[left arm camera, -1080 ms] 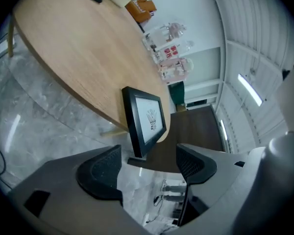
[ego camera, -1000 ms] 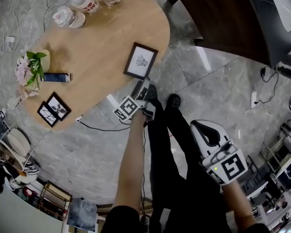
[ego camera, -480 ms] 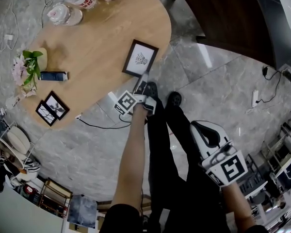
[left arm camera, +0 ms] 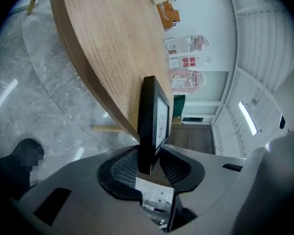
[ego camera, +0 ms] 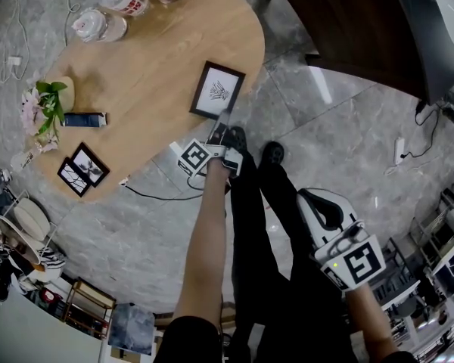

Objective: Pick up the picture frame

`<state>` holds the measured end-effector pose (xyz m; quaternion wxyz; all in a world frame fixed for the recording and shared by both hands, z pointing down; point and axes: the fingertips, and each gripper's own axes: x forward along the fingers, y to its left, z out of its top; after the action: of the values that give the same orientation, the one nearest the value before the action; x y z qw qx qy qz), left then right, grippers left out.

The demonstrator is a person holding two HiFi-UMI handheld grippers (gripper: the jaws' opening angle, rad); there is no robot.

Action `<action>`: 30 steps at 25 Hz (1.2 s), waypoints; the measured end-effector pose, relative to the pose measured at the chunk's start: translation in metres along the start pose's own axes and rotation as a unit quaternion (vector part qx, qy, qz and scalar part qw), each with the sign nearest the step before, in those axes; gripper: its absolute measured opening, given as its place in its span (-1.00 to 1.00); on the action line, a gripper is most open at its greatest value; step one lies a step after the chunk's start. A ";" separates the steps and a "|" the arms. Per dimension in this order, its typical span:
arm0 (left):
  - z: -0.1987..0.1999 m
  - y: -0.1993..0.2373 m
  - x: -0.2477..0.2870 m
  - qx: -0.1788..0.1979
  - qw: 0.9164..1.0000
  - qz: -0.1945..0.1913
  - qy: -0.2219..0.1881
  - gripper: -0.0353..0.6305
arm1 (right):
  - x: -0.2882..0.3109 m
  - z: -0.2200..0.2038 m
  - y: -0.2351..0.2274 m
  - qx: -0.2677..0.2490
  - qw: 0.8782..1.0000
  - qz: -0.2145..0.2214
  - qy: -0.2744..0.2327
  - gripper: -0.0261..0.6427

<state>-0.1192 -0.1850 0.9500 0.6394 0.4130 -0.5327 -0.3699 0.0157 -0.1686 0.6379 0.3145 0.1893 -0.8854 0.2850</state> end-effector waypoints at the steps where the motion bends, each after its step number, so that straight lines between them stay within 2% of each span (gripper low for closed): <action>1: -0.001 -0.004 0.000 -0.005 1.000 -0.007 0.000 -0.52 | -0.001 0.000 0.000 0.000 1.000 0.000 -0.001 -0.88; 6: -0.003 -0.012 -0.006 0.002 1.000 0.005 0.003 -0.58 | -0.008 0.008 0.003 0.000 1.000 -0.006 -0.012 -0.88; 11: -0.002 -0.039 -0.010 0.010 1.000 -0.003 0.001 -0.66 | -0.017 0.028 0.010 -0.004 0.999 -0.008 -0.032 -0.88; 20: 0.005 -0.083 -0.021 0.005 1.000 -0.027 -0.003 -0.67 | -0.044 0.057 0.020 -0.019 0.998 -0.030 -0.059 -0.88; 24: 0.005 -0.127 -0.035 -0.023 0.997 -0.067 -0.021 -0.67 | -0.065 0.076 0.027 -0.024 0.996 -0.042 -0.076 -0.89; 30: -0.004 -0.190 -0.068 -0.010 0.997 -0.074 -0.015 -0.67 | -0.098 0.111 0.039 -0.036 0.992 -0.044 -0.112 -0.88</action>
<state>-0.1323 -0.1958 0.7490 0.6061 0.4394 -0.5063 -0.4279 0.0174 -0.1923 0.4863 0.2326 0.2477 -0.9154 0.2157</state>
